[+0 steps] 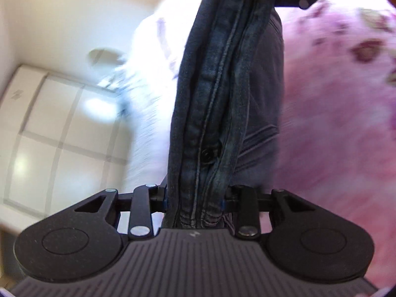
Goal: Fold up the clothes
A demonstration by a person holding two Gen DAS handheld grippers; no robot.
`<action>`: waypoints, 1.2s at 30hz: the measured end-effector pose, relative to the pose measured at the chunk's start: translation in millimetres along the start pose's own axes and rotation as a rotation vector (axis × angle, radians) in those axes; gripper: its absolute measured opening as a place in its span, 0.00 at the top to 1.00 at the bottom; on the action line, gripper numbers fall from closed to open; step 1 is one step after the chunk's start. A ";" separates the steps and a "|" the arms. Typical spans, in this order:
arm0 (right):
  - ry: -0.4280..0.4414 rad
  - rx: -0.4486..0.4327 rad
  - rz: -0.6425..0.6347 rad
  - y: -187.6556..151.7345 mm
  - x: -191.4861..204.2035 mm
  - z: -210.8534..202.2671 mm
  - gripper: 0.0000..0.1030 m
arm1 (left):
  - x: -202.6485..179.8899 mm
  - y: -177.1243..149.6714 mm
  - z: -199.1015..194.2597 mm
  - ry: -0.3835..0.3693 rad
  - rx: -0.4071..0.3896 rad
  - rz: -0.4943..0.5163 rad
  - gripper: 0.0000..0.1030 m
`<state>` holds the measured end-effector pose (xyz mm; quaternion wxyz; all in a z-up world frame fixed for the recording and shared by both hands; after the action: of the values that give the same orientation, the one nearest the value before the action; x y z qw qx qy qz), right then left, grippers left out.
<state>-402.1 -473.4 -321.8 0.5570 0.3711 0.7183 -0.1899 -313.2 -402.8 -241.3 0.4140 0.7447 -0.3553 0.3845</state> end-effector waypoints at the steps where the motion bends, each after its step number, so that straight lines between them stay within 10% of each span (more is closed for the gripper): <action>1: -0.034 -0.042 -0.020 6.8 -12.3 3.3 0.83 | 11.6 -5.8 -8.0 0.046 0.023 0.011 0.70; 4: -0.103 -0.185 -0.055 30.0 -23.9 -6.6 0.82 | 21.1 -27.7 -44.3 0.141 0.117 0.029 0.70; 8: -0.047 -0.380 -0.096 43.9 31.4 -32.7 0.81 | -44.0 -67.4 -89.7 0.079 0.206 -0.015 0.61; 12: 0.116 -0.360 -0.103 41.0 100.5 -51.1 0.76 | -144.2 -101.7 -106.0 -0.134 0.310 -0.062 0.56; 15: 0.215 -0.310 -0.100 36.8 144.3 -68.8 0.73 | -186.0 -110.6 -126.1 -0.037 0.287 0.044 0.56; 20: 0.265 -0.215 0.013 9.2 147.9 -108.0 0.55 | -166.5 -120.4 -161.7 -0.054 0.278 -0.118 0.52; 27: 0.216 0.016 0.215 -55.0 121.8 -129.5 0.55 | -110.1 -160.0 -202.9 -0.025 0.397 -0.350 0.53; 36: 0.312 -0.015 0.841 -53.8 35.3 -84.1 0.55 | -2.9 -154.0 -125.5 -0.175 0.315 -0.895 0.74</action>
<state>-501.3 -439.4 -336.7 0.4735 0.6511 0.5817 0.1166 -218.9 -228.2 -251.4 0.3896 0.9076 0.0293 0.1536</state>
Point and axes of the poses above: each gripper's, at about its wrist camera, not at the fingertips, and z roughly the way its jaws point, x to its left, y to its top, the point moved 5 cm from there along z, roughly the way its jaws point, and after that the axes turned 8 degrees about -z, right-handed, at the moved point
